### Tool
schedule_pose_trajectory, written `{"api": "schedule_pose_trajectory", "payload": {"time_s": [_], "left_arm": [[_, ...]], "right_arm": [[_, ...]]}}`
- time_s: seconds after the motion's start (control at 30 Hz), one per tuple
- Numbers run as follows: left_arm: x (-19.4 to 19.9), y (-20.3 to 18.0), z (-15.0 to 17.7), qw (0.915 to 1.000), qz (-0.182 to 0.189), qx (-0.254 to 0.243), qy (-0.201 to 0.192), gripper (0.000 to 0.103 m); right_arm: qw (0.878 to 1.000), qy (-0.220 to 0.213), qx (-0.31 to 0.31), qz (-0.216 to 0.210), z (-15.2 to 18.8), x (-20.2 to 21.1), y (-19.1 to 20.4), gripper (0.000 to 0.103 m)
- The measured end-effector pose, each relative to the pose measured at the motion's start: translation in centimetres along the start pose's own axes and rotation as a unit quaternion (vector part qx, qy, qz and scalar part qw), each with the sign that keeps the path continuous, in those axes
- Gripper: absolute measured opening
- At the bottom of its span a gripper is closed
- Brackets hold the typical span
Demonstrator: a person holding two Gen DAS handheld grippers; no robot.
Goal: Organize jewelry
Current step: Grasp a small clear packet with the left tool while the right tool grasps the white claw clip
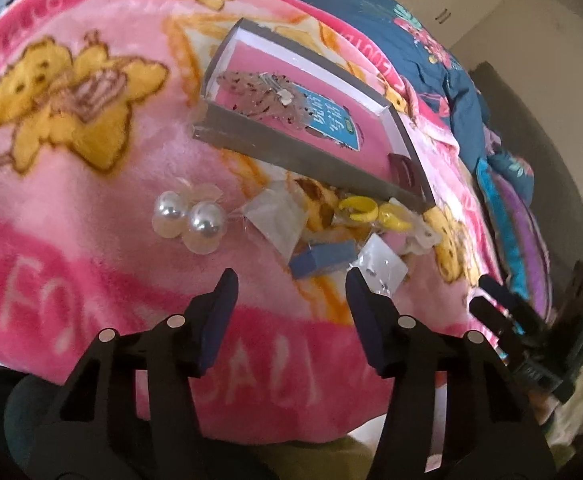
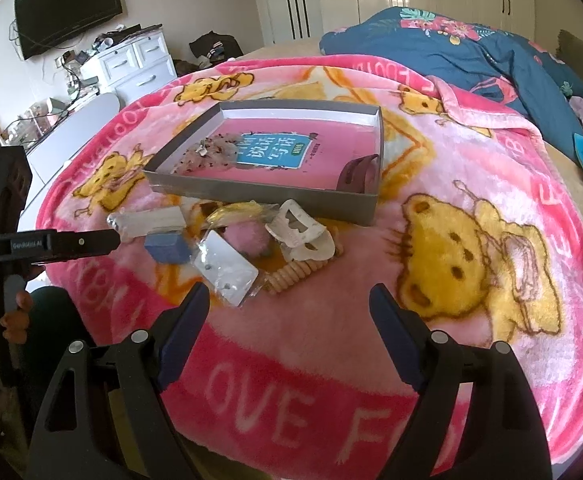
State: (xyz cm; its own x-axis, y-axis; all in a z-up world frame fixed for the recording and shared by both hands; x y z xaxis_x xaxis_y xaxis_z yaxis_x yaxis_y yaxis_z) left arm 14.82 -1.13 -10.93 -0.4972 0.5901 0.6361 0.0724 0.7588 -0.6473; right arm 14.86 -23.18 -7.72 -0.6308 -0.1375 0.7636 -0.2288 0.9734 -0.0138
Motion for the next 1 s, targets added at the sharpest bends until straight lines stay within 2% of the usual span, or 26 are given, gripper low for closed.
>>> {"api": "schedule_pose_trajectory", "payload": {"time_s": [0.27, 0.5, 0.57, 0.63, 0.7, 1.0], "left_arm": [[-1.8, 0.7, -1.3, 0.9989, 0.025, 0.039, 0.001, 0.044], [-3.1, 1.1, -2.4, 0.9985, 0.019, 0.051, 0.0, 0.044], [-3.6, 1.2, -2.7, 0.9985, 0.016, 0.052, 0.002, 0.04], [-3.9, 1.4, -3.0, 0.9985, 0.013, 0.054, 0.003, 0.033], [-4.2, 1.6, -3.2, 0.9984, 0.009, 0.056, 0.003, 0.021], [-4.0, 0.7, -4.0, 0.9995, 0.007, 0.029, -0.007, 0.011]], "right_arm": [[1.0, -0.003, 0.026, 0.017, -1.0, -1.9, 0.3, 0.081], [0.998, 0.015, 0.049, 0.027, -1.8, -5.4, 0.3, 0.081], [0.997, 0.023, 0.059, 0.031, -2.0, -6.8, 0.2, 0.081], [0.997, 0.028, 0.065, 0.032, -2.2, -7.7, 0.1, 0.078], [0.997, 0.034, 0.069, 0.029, -2.4, -8.5, 0.2, 0.074], [0.995, 0.037, 0.098, -0.002, -2.9, -9.5, 1.3, 0.046]]}}
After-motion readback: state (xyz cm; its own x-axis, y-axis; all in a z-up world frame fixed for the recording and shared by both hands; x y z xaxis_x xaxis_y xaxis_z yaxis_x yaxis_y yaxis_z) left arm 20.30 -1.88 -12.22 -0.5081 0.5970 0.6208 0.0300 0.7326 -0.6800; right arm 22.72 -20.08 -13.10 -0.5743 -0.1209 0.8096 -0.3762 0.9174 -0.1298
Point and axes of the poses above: each gripper's, at about its wrist camera, not at the fingertips, and x roughly against the way its jaws point, y to its left, z to its underside, the point moved 7 cm from there along -x, roughly the way its jaws point, and after that the axes turned 12 degrees about z, right-handed, at the moved point
